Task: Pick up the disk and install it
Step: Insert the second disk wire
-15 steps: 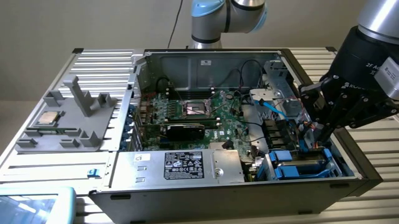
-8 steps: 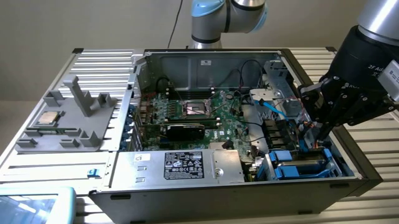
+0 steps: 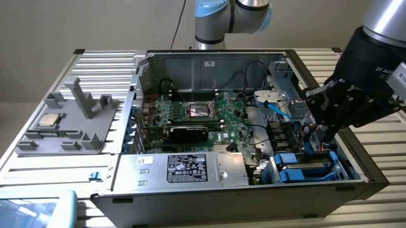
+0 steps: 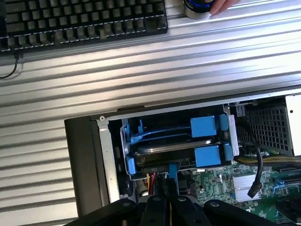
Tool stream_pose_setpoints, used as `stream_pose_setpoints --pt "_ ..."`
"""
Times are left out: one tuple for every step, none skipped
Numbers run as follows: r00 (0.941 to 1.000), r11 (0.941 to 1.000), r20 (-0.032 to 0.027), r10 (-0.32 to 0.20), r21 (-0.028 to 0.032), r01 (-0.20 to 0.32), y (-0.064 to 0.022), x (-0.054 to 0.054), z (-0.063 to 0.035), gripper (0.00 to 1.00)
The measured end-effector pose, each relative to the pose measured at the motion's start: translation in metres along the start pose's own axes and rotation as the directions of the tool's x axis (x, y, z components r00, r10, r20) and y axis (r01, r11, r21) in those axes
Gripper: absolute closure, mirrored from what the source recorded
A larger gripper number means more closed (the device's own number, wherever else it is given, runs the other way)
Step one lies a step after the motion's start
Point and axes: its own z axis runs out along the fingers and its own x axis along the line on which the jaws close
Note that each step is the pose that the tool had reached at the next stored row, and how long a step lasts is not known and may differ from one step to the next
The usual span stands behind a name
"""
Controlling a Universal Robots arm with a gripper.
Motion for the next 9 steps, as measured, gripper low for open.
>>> stream_pose_setpoints --pt "0.9998 0.9998 -0.0006 -0.018 0.0 0.018 0.0 0.0 0.0001 0.89" --pt "0.9994 0.9994 -0.001 -0.035 0.0 0.035 0.0 0.0 0.0001 0.89" --pt "0.9992 0.9992 -0.0002 -0.039 0.0002 0.039 0.0 0.0 0.0002 0.89" --pt "0.9992 0.9992 0.0001 -0.039 0.0003 0.039 0.0 -0.0001 0.0003 0.89" --pt "0.9992 0.9992 0.0009 -0.039 0.0002 0.039 0.0 -0.0002 0.0005 0.89" --pt "0.9992 0.9992 0.0023 -0.04 0.0002 0.04 0.0001 -0.0011 0.0006 0.89" --pt "0.9991 0.9991 0.0025 -0.042 0.0002 0.042 0.0005 -0.0036 0.0008 0.89" --pt "0.999 0.999 0.0025 -0.045 0.0005 0.045 0.0009 -0.0062 0.001 0.89" --pt "0.9988 0.9988 0.0024 -0.049 0.0014 0.049 0.0012 -0.0084 0.0012 0.89"
